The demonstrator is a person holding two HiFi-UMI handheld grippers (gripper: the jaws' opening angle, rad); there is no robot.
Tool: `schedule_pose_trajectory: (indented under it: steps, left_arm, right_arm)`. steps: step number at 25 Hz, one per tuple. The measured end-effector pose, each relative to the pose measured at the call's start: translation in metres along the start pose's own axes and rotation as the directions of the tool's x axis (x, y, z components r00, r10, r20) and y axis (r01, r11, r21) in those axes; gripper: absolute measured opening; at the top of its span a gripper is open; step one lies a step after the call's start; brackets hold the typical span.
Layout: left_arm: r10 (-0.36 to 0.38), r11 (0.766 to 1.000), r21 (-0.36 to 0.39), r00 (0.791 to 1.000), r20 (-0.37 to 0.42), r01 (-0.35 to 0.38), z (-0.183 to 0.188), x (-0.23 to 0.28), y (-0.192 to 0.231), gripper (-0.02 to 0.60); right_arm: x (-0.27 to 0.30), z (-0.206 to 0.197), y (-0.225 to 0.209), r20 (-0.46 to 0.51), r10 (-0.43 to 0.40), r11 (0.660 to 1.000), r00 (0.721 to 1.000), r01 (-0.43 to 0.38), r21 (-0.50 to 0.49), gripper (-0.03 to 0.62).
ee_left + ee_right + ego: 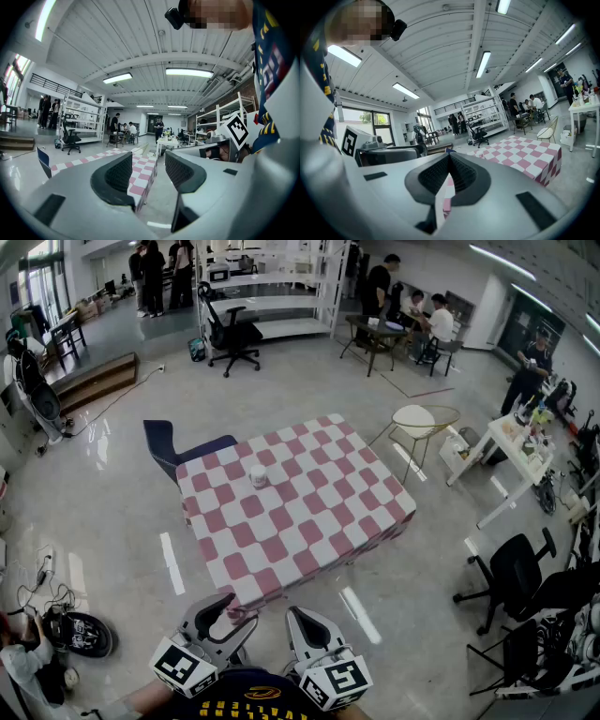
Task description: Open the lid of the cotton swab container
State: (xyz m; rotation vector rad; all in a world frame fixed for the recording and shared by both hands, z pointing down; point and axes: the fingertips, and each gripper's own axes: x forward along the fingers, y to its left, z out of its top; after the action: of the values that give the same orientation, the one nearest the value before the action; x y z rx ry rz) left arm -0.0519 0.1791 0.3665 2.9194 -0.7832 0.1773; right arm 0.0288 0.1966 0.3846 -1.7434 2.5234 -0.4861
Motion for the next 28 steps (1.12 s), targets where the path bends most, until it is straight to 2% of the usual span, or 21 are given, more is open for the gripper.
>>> schedule_pose_trajectory:
  steps: [6, 11, 18, 23, 28]
  left_arm:
    - [0.010, 1.000, 0.010, 1.000, 0.004, -0.010, 0.002, 0.004, -0.009, 0.225]
    - [0.041, 0.999, 0.008, 0.999, 0.013, -0.041, 0.004, 0.011, -0.017, 0.225]
    - [0.120, 0.992, -0.043, 0.992, 0.038, -0.118, 0.003, 0.024, -0.017, 0.225]
    - [0.182, 0.983, -0.033, 0.983, 0.001, -0.181, -0.006, 0.031, 0.012, 0.225]
    - [0.245, 0.969, -0.015, 0.969, -0.022, -0.245, -0.025, 0.048, 0.076, 0.225]
  right_arm:
    - [-0.006, 0.002, -0.004, 0.003, 0.017, 1.000, 1.000, -0.017, -0.009, 0.011]
    - [-0.021, 0.014, -0.013, 0.069, 0.063, 0.997, 0.996, -0.065, 0.037, 0.011]
    - [-0.048, 0.003, -0.045, 0.026, 0.058, 0.997, 0.998, -0.059, 0.044, 0.011]
    - [-0.054, -0.009, -0.071, -0.002, 0.024, 0.995, 1.000, -0.024, 0.099, 0.011]
    - [-0.037, -0.009, -0.102, -0.021, -0.028, 0.994, 0.999, 0.030, 0.109, 0.011]
